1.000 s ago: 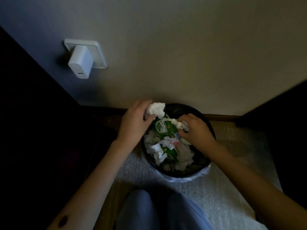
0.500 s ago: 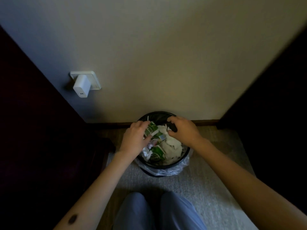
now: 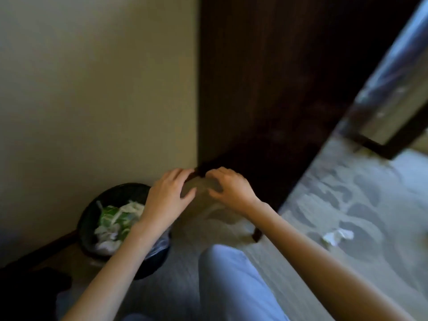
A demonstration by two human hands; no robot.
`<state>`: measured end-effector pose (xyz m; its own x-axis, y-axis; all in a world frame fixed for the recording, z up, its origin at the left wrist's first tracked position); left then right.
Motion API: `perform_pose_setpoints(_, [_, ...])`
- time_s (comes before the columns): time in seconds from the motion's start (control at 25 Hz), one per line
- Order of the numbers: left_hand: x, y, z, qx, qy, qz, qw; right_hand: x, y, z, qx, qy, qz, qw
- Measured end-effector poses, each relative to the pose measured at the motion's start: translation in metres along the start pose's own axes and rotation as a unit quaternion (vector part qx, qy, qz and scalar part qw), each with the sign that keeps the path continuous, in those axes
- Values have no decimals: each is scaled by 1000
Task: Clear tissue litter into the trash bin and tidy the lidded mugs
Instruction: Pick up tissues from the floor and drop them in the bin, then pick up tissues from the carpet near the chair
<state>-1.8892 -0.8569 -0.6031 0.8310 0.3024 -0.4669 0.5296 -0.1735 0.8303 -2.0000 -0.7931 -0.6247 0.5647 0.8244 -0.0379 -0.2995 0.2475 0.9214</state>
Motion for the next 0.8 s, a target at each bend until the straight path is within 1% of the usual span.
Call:
perform_pose_setpoints(0.08, [-23,-35,-45,37,-41,31,998,29,25,-70,9,-69,-36,997])
perform_pose_setpoints(0.2, [-51,-94,-131,90,-126,55,986,87,57,-182,13,-185,-78,980])
perform_pose_setpoints(0.32, [-59,-153,-212,141,-181,81,970,148,71,-280,24,-288,-82,954])
perform_pose_setpoints(0.4, [-61,-192,-250,168,-199,113,959,181,75,-331,32,-343,-75,936])
perform_pose_setpoints(0.56, [-77,-261,-285,206,-207,174,940,220,73,-398,44,-424,-60,903])
perform_pose_setpoints(0.68, [-92,-296,-292,225,-217,203,928,228,69,-421,41,-456,-51,887])
perform_pose_setpoints(0.8, [-118,-330,-302,231,-232,228,917,224,77,-443,35,-481,-61,874])
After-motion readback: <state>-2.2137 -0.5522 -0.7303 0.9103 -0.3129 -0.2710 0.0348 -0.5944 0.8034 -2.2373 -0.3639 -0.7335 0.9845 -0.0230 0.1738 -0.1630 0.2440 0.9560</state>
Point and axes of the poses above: each hand's wrist, its own x-axis away from the middle knuckle, its own y-axis out of the back of the hand, z = x × y, the point moved 9 cm from there along -x, towards the middle knuckle, and after that the axes turned 15 degrees about -y, right-handed, at the moved point
